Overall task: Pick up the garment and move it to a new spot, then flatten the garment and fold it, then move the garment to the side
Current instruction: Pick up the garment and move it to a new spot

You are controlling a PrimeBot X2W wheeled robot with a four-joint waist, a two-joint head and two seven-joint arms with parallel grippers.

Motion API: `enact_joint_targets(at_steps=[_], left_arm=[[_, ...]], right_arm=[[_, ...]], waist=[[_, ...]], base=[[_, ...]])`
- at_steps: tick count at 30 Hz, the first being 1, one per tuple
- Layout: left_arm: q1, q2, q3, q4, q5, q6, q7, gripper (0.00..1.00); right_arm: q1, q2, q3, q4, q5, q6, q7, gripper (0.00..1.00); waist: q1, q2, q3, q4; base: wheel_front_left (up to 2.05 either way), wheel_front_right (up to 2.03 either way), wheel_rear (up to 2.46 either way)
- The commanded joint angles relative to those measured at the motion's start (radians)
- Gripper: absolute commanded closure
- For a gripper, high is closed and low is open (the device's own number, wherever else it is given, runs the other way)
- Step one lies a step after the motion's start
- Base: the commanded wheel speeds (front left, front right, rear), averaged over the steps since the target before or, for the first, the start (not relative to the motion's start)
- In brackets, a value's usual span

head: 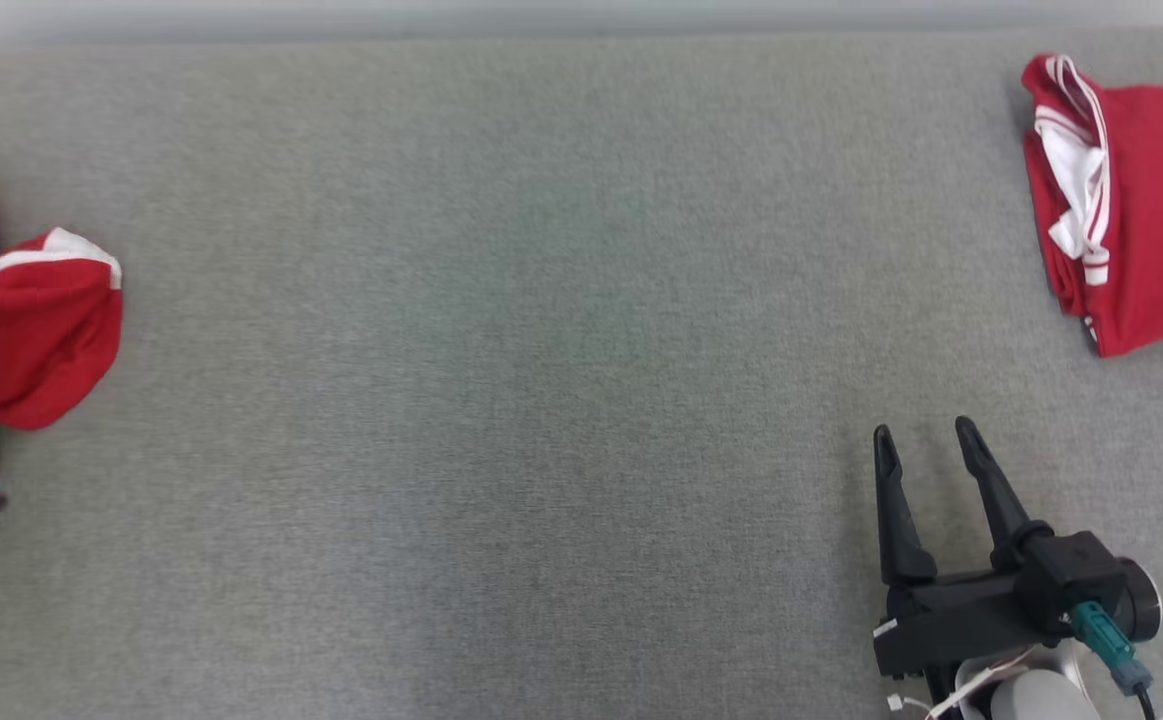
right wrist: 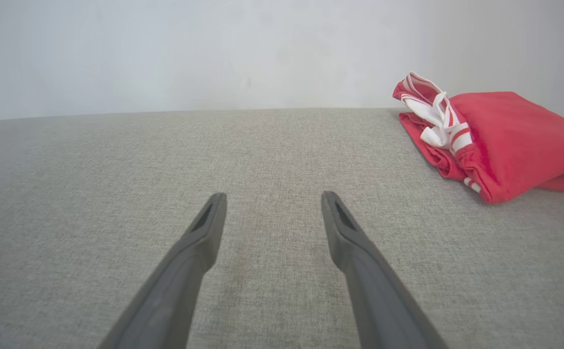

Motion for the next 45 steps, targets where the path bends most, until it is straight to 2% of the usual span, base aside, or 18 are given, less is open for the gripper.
enact_joint_targets(at_steps=[1,9,14,22,32,40,45], left_arm=[[-0.013,-0.004,-0.005,-0.013,0.004,-0.007,-0.021,1.0],[-0.077,-0.047,-0.066,-0.128,-0.029,-0.026,-0.1,1.0],[-0.077,-0.086,-0.157,-0.294,-0.085,-0.024,-0.079,1.0],[-0.004,-0.137,-0.275,-0.609,-0.156,-0.024,-0.005,1.0],[0.118,-0.252,-0.38,-0.899,-0.183,-0.001,0.09,1.0],[0.223,-0.321,-0.478,-0.992,-0.177,0.006,0.12,1.0],[0.325,-0.352,-0.504,-0.954,-0.198,0.01,0.09,1.0]], right_arm=[[0.013,0.001,0.002,0.004,0.0,-0.002,-0.001,0.0],[0.034,0.001,0.015,0.019,0.02,-0.002,-0.001,0.0],[0.041,0.001,0.027,0.026,0.038,-0.002,-0.001,0.0],[0.047,0.001,0.032,0.028,0.062,-0.002,-0.001,0.0],[0.047,0.001,0.032,0.03,0.086,-0.002,-0.001,0.0],[0.04,0.001,0.047,0.033,0.102,-0.002,-0.001,0.0],[0.031,0.001,0.057,0.039,0.109,-0.002,-0.001,0.0]], waist=[[0.0,0.0,-0.035,0.027],[0.0,0.0,-0.105,0.048],[0.0,0.0,-0.133,0.026],[0.0,0.0,-0.143,-0.066],[0.0,0.0,-0.125,-0.19],[0.0,0.0,-0.103,-0.22],[0.0,0.0,-0.097,-0.228]], base=[[0.0,0.0,0.0],[0.0,0.0,0.0],[0.0,0.0,0.0],[0.0,0.0,0.0],[0.0,0.0,0.0],[0.0,0.0,0.0],[0.0,0.0,0.0]])
